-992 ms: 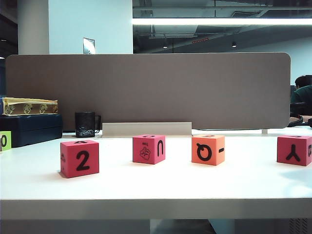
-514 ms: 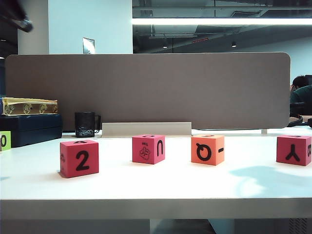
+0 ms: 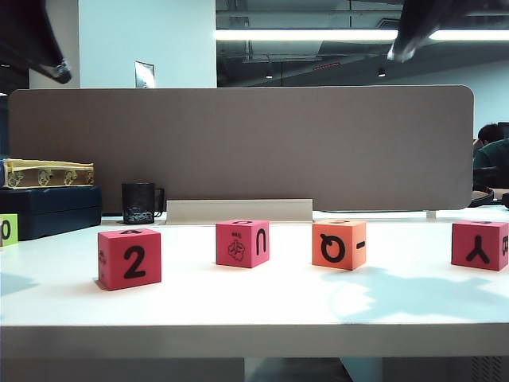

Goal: Select the appropriate blocks from the scattered letter blocks on the table and arrange them in a row to spell out "2024".

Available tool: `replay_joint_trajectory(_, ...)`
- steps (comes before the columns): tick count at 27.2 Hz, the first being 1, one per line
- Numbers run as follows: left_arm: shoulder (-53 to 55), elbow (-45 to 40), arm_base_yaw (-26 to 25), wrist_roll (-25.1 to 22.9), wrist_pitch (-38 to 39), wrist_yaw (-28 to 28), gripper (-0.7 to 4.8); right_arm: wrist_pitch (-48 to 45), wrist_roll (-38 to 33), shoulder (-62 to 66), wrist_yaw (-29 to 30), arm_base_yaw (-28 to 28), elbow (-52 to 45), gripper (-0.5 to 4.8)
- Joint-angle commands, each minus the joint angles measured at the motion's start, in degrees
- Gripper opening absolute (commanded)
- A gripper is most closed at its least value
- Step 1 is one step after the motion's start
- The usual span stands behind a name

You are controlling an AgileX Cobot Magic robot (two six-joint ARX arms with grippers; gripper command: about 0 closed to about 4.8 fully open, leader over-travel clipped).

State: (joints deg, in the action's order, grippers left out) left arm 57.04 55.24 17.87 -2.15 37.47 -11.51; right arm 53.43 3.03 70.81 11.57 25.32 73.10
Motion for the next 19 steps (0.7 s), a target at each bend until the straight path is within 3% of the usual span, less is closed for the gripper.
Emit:
replay_joint_trajectory(1, 1.07, 0.42, 0.79, 0.28, -3.85, -2.05, -0.06, -0.66, -0.02, 2.89, -0.15, 0.07, 0.28, -0.03)
replay_joint_trajectory(11, 9.88, 3.19, 11.37, 0.66, -7.72, 4.87, -0.06, -3.72, 0.00, 7.17, -0.81, 0.07, 0.74, -0.03)
replay_joint_trajectory(19, 20.37, 11.04, 12.81, 1.11, -9.05, 5.31, -0.06, -7.06, -0.07, 7.89, -2.86, 0.04, 0.74, -0.03)
